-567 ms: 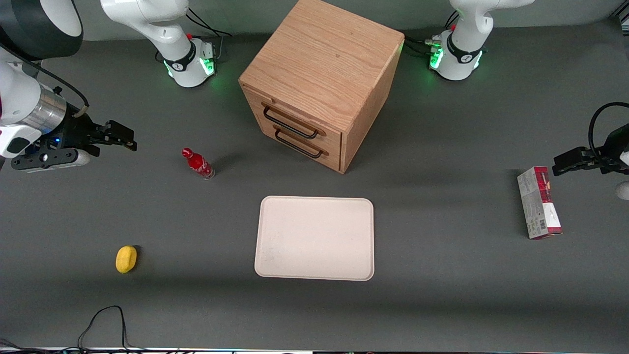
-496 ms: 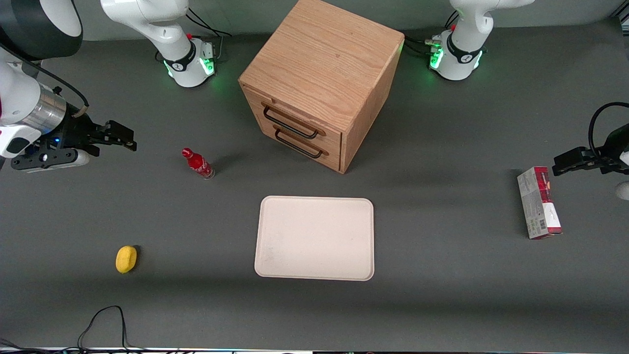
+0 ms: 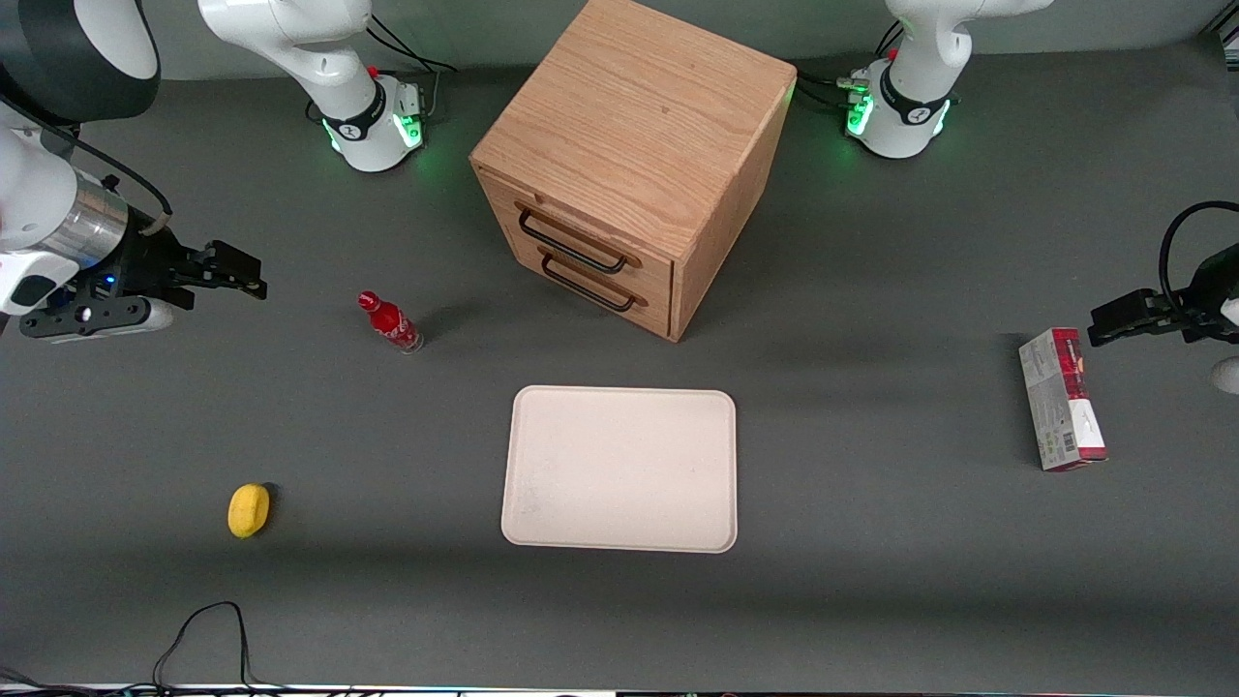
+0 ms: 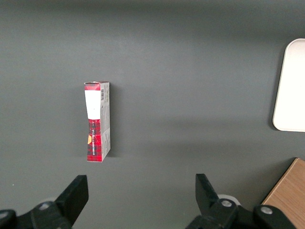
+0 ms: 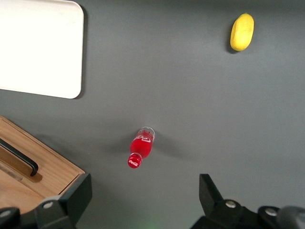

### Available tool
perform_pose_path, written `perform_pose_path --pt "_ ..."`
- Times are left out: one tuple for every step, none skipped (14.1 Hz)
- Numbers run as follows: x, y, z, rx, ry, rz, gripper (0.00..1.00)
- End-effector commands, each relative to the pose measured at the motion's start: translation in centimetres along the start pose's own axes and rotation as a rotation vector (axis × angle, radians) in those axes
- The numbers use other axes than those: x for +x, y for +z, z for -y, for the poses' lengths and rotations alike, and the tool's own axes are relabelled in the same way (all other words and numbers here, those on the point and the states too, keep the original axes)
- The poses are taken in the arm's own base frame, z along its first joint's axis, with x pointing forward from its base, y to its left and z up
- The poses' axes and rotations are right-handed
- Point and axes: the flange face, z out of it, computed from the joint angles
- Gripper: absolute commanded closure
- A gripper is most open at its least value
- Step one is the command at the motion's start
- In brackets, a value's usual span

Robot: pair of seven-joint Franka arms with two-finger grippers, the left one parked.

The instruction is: Open upper drawer

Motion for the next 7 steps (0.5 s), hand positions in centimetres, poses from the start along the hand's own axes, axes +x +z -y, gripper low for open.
perform_pose_path --pt "0.6 -0.1 -0.1 0.021 -0.013 0.025 0.0" --pt "0.8 -0.3 0.1 0.028 -0.015 0.024 0.0" --pt "1.0 -0.2 0.4 0.031 -0.019 0.026 0.0" --pt "1.2 -0.2 0.8 0.031 -0.028 0.025 0.0" --pt "1.4 -0.7 1.0 0.033 -0.032 0.016 0.0" --pt "1.8 -0.5 1.5 0.036 -0.043 0.018 0.0" --pt "1.8 -0.2 2.5 0.039 -0.06 0.024 0.0"
